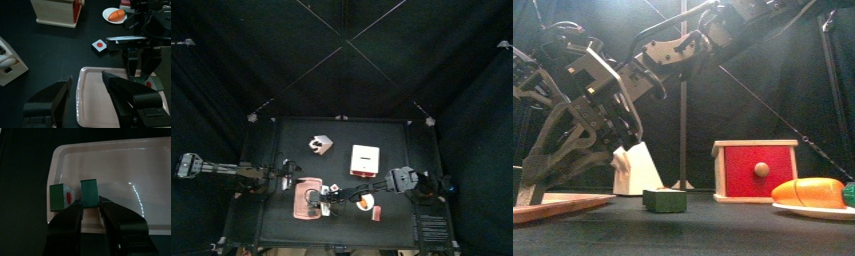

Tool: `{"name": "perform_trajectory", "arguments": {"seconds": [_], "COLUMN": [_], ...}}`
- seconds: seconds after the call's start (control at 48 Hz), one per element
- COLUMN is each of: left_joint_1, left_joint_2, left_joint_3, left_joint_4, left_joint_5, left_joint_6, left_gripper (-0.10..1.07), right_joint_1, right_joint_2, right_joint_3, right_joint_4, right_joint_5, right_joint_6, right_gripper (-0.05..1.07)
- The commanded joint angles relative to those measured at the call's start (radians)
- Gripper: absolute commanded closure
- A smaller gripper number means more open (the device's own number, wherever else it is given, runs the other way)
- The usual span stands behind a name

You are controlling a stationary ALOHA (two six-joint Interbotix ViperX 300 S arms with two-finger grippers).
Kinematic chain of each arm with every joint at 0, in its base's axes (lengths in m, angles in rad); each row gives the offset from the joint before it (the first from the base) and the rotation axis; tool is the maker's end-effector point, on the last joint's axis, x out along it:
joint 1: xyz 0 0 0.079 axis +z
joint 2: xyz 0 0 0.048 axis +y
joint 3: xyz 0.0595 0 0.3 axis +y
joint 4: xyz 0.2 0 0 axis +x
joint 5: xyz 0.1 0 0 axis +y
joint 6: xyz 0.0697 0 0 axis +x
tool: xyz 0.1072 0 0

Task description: Grab sushi piece from plate

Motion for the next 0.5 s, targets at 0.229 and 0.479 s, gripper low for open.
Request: {"name": "perform_trajectory", "arguments": {"seconds": [0.229, 0.479], "left_joint_1": [-0.002, 0.002], "left_joint_2": [0.003, 0.003], "left_joint_3": [-0.012, -0.012], "left_joint_4": [-0.002, 0.000], "left_joint_5": [-0.008, -0.008], "left_joint_6": [0.000, 0.000], "left_gripper": [0.11, 0.11], "right_joint_1": [-0.006, -0.006], "right_joint_2": [-0.092, -0.124], "right_joint_3": [0.011, 0.046], "right_joint_4": [0.009, 0.026], "right_joint_5": [-0.003, -0.034], "right_joint_6": [-0.002, -0.002], "right_gripper": [0.44, 0.44]}}
